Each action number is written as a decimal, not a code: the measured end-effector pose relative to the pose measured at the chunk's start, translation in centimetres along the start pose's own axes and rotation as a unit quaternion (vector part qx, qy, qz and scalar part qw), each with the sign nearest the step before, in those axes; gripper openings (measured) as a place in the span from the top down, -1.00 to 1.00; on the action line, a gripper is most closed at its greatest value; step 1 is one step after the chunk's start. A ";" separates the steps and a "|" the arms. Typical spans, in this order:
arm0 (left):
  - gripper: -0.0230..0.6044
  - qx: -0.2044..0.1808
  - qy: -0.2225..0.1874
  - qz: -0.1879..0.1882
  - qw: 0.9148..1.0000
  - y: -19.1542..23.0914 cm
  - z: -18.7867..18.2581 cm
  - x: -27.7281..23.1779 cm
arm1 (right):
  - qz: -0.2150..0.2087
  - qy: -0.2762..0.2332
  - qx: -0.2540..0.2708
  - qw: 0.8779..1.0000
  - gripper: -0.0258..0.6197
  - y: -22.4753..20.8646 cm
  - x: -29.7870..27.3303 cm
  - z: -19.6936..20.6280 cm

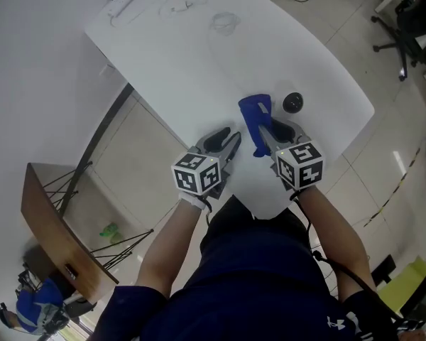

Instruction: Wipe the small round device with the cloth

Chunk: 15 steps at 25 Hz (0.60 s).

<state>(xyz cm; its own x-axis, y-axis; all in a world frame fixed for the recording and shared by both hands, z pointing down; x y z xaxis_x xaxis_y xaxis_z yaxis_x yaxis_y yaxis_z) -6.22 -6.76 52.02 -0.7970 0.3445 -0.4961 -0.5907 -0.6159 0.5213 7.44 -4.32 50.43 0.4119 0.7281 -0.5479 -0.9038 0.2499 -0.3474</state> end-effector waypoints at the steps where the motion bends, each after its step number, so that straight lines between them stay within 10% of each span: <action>1: 0.49 -0.009 -0.003 0.003 1.000 -0.5 -0.4 -0.3 | 0.014 -0.010 0.023 1.000 0.62 -0.4 0.9 -0.6; 8: 0.49 -0.119 -0.019 0.027 0.992 -5.5 -3.3 -3.7 | 0.055 -0.074 0.056 0.994 0.62 -3.4 5.7 -3.6; 15: 0.46 -0.281 -0.018 0.022 0.959 -9.7 -4.8 -8.7 | 0.072 -0.104 -0.040 0.991 0.62 -8.7 8.7 -3.6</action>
<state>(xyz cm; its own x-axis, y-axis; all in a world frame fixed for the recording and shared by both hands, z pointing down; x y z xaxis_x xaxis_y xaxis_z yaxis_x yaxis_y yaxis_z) 7.06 -7.18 47.96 -0.8292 0.3278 -0.4528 -0.4038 -0.9113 0.0798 19.28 -2.45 45.87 0.2387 0.8702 -0.4309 -0.9362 0.0884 -0.3402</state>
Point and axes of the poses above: the fingertips, and each gripper's own axes: x backward along the fingers, y to its left, z out of its underside, the point moved 5 cm from there along x, backward along the fingers, and after that the axes turned 2 degrees about -z, right-handed, at the moved point
